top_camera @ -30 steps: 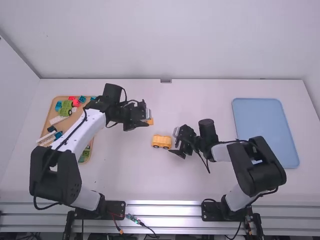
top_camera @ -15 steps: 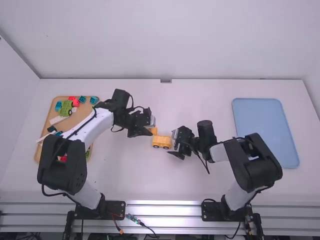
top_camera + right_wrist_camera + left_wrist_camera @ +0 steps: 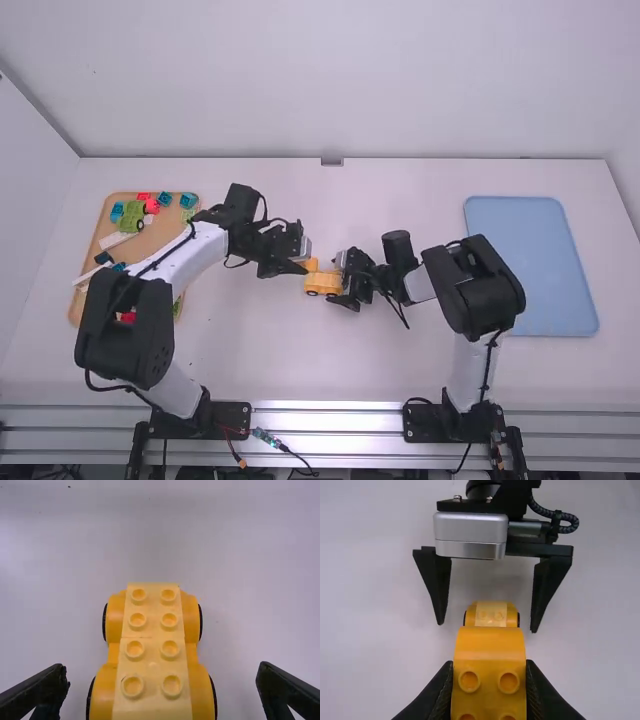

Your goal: Assemble lego blocks to make yellow taxi

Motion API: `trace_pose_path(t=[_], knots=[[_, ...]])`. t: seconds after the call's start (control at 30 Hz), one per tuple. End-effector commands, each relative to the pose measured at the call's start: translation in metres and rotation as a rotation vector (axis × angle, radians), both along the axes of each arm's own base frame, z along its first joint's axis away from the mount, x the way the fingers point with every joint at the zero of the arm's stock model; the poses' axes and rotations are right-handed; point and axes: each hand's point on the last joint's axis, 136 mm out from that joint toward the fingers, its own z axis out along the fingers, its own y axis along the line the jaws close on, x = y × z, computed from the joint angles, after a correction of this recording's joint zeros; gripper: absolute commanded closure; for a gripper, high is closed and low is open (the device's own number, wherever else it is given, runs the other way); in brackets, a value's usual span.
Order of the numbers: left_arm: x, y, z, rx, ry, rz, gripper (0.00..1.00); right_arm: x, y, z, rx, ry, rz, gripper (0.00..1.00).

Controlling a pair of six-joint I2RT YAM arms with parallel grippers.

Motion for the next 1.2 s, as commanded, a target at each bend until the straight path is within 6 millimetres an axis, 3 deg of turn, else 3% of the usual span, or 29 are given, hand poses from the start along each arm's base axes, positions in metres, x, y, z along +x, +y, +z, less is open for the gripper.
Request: trace_pose_path(t=[0.0,0.27,0.4,0.93,1.17], knots=[[-0.008,-0.006,-0.005,-0.034,0.048,0.015,0.98,-0.006,0.007,0.001,0.039,0.008,0.055,0.02],[-0.019,-0.019,-0.027,-0.043,-0.005,-0.026,0.98,-0.012,0.016,-0.003,0.037,-0.030,0.074,0.09],[-0.011,-0.022,-0.028,-0.024,0.029,0.047,0.98,-0.011,0.016,-0.006,0.022,-0.038,0.058,0.14],[-0.012,-0.019,-0.035,0.008,0.056,0.079,0.98,-0.013,0.016,-0.020,-0.012,0.019,0.085,0.20],[-0.010,-0.014,-0.049,0.054,0.070,0.095,0.98,-0.008,0.018,-0.027,-0.013,0.047,0.074,0.25]])
